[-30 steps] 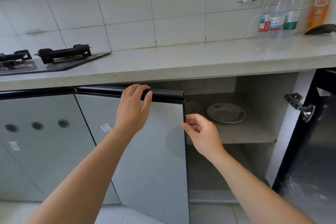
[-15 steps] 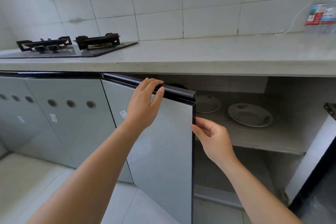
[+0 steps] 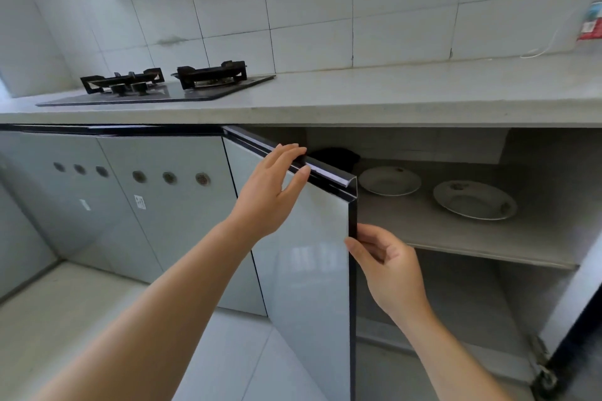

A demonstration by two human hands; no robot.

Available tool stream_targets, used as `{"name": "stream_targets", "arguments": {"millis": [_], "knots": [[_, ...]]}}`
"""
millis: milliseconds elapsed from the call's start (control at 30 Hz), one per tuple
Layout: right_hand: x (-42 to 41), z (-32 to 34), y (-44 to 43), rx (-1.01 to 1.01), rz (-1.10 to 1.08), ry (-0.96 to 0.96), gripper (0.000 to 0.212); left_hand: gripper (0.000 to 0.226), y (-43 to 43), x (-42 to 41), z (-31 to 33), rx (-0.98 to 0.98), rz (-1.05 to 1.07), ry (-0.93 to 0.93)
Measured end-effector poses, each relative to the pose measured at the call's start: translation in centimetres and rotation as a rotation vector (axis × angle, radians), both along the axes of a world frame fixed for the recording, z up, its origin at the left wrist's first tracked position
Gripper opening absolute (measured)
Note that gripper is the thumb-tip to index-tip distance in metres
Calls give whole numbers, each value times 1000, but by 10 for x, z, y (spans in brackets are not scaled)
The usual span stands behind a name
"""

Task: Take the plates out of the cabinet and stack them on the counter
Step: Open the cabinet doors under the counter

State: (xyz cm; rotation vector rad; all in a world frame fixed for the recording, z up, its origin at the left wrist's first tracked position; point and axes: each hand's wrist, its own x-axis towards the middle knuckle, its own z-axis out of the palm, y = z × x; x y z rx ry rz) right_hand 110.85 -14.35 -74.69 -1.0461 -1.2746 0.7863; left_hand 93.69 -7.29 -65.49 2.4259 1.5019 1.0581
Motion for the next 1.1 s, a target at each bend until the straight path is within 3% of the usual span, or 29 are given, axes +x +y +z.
{"name": "stream_targets", "arguments": {"millis": [467, 767, 967, 1100], "knots": [[-64, 3, -31, -5, 28, 19, 18, 40, -31, -55, -8, 51, -12, -120], [-91, 11, -42, -28, 159, 43, 23, 61, -60, -89, -6, -72, -33, -33], [-99, 15, -43, -44, 201, 23, 22, 58, -74, -93, 0, -68, -57, -144], [-115, 12, -45, -34, 233, 0, 25, 43, -85, -96, 8, -22, -63, -196]]}}
